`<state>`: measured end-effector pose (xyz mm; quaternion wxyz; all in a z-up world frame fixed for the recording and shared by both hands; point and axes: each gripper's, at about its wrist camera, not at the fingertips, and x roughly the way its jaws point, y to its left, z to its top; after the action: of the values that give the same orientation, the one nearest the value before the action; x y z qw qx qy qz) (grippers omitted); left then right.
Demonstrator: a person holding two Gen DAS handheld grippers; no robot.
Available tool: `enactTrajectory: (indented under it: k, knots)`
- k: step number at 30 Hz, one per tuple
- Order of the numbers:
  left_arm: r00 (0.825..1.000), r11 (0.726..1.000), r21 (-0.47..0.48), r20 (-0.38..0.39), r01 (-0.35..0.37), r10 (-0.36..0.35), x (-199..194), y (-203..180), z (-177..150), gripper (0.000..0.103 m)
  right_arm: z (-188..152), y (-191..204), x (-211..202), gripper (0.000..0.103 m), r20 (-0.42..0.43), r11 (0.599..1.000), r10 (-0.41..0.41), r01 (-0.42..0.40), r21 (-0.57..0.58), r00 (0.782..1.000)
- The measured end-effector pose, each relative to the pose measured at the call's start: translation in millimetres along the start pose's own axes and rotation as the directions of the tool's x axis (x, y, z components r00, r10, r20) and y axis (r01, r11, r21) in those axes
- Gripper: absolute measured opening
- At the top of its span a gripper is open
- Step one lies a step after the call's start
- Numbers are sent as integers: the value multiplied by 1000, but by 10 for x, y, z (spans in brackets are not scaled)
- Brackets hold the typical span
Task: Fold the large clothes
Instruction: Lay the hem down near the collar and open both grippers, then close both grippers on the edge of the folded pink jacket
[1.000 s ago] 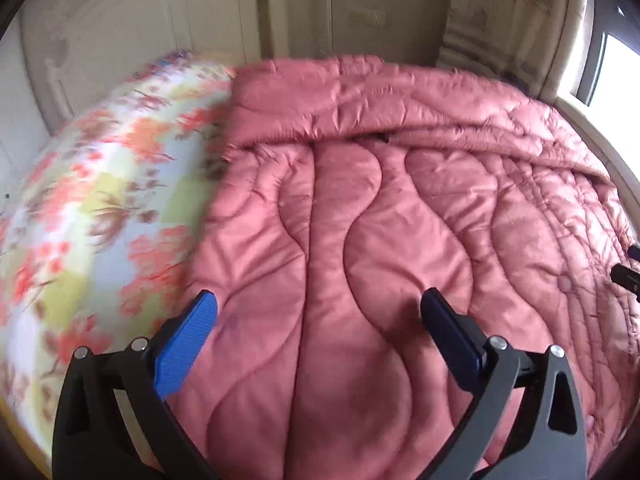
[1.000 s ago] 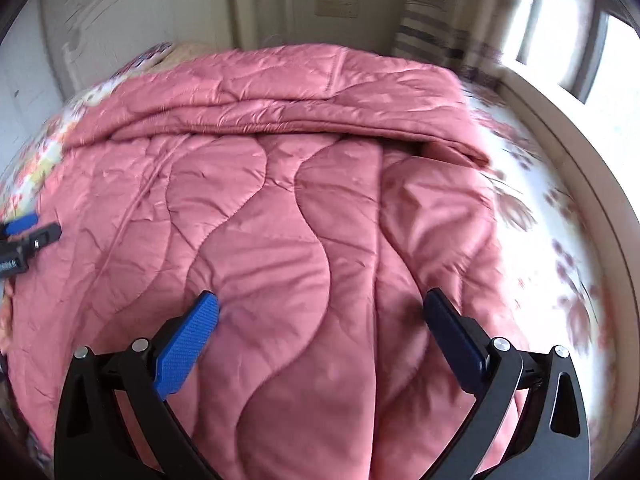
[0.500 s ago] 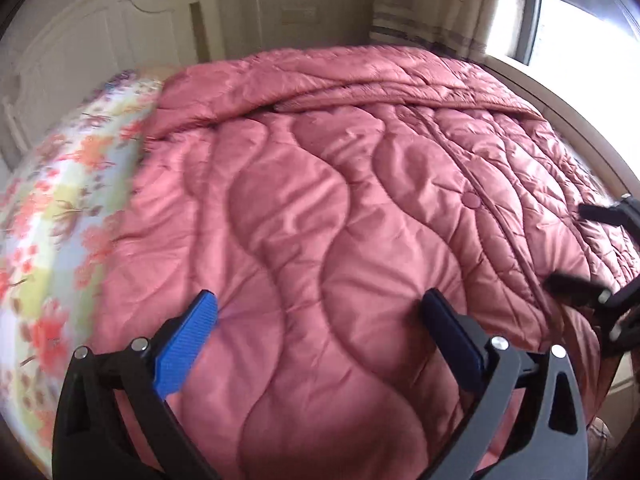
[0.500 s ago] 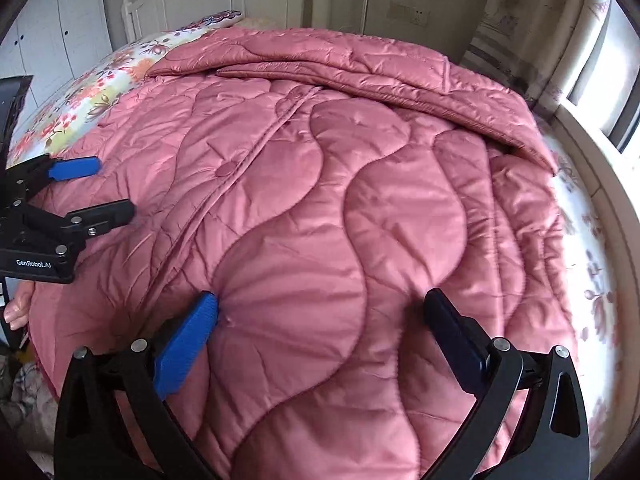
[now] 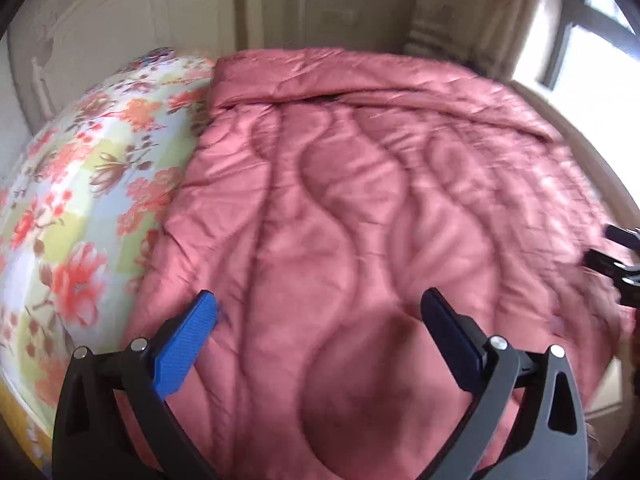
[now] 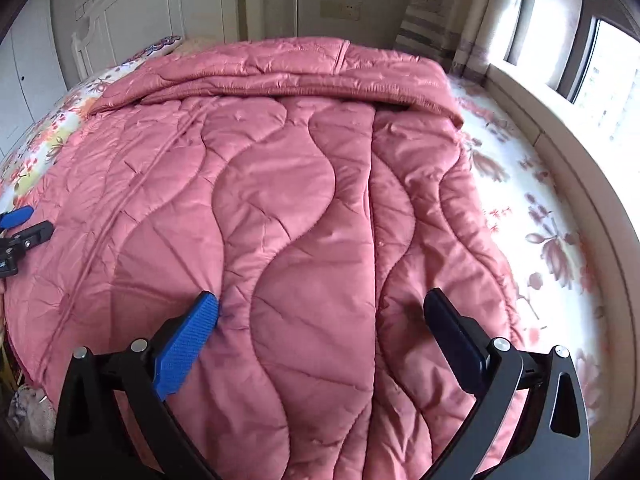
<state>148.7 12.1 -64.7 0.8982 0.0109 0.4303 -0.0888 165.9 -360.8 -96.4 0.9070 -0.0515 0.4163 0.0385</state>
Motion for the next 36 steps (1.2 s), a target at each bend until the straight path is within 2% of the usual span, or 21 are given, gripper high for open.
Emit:
enactTrajectory:
  k: [3, 4, 5, 6, 7, 8, 10, 13, 15, 17, 18, 20, 24, 26, 28, 29, 30, 31, 34, 36]
  knots:
    - [1000, 999, 38, 6, 30, -31, -85, -152, -166, 101, -8, 142, -150, 98, 41, 998, 60, -58, -34, 997]
    - [1000, 997, 80, -4, 17, -17, -46, -243, -235, 101, -49, 231, -154, 98, 35, 994, 92, -90, -55, 995]
    - [999, 991, 129, 13, -32, 31, -3, -334, -298, 101, -111, 344, -123, 98, 15, 988, 122, -120, -97, 992]
    - [998, 988, 146, 47, -52, 46, -7, -362, -343, 101, -175, 412, -96, 98, -1, 982, 129, -128, -138, 992]
    - [997, 989, 138, 59, -52, 44, -13, -356, -356, 101, -243, 506, -46, 98, 3, 979, 102, -100, -178, 995]
    - [998, 991, 128, 49, -43, 37, -9, -337, -346, 101, -263, 505, -62, 99, 39, 981, 111, -103, -163, 993]
    - [999, 994, 104, 29, -20, 17, -42, -279, -299, 101, -250, 450, -59, 98, 9, 984, 126, -124, -130, 992]
    - [998, 999, 44, 62, 28, -30, -220, -187, -332, 101, -229, 417, -217, 98, 24, 986, 74, -69, -152, 997]
    - [998, 999, 48, 68, 5, -9, -232, -145, -405, 101, -276, 400, -325, 98, 52, 983, 87, -77, -164, 995]
    - [999, 997, 67, 41, -39, 36, -112, -117, -468, 101, -365, 378, -253, 98, 23, 981, 114, -109, -162, 993]
    - [997, 997, 70, 65, -39, 35, -116, -107, -504, 101, -411, 371, -177, 99, 3, 981, 115, -113, -157, 993]
    - [997, 996, 69, 58, -48, 45, -148, -114, -496, 101, -487, 307, -193, 99, 56, 984, 144, -137, -118, 988]
    - [995, 998, 41, 91, -55, 51, -299, -48, -488, 101, -479, 321, -342, 98, 74, 986, 104, -94, -136, 992]
    - [994, 996, 35, 72, -86, 83, -263, 17, -525, 101, -499, 244, -414, 98, 114, 991, 78, -64, -118, 990]
    - [996, 998, 22, 60, -63, 62, -198, 91, -575, 101, -529, 102, -376, 98, 106, 996, 56, -49, -71, 993]
    - [995, 998, 21, 80, -59, 57, -211, 113, -596, 101, -555, 13, -300, 98, 78, 998, 48, -45, -42, 996]
    - [995, 998, 28, 78, -64, 61, -220, 115, -599, 101, -598, -81, -212, 99, 52, 997, 74, -74, -2, 996]
    - [995, 997, 30, 75, -66, 63, -240, 120, -594, 101, -623, -128, -233, 99, 78, 995, 94, -96, 21, 992]
    - [993, 998, 1, 99, -64, 63, -388, 232, -595, 101, -608, -110, -321, 98, 66, 998, 64, -64, -7, 996]
    - [989, 997, -46, 127, -67, 73, -512, 394, -628, 101, -609, -178, -448, 98, 90, 999, 48, -47, -13, 995]
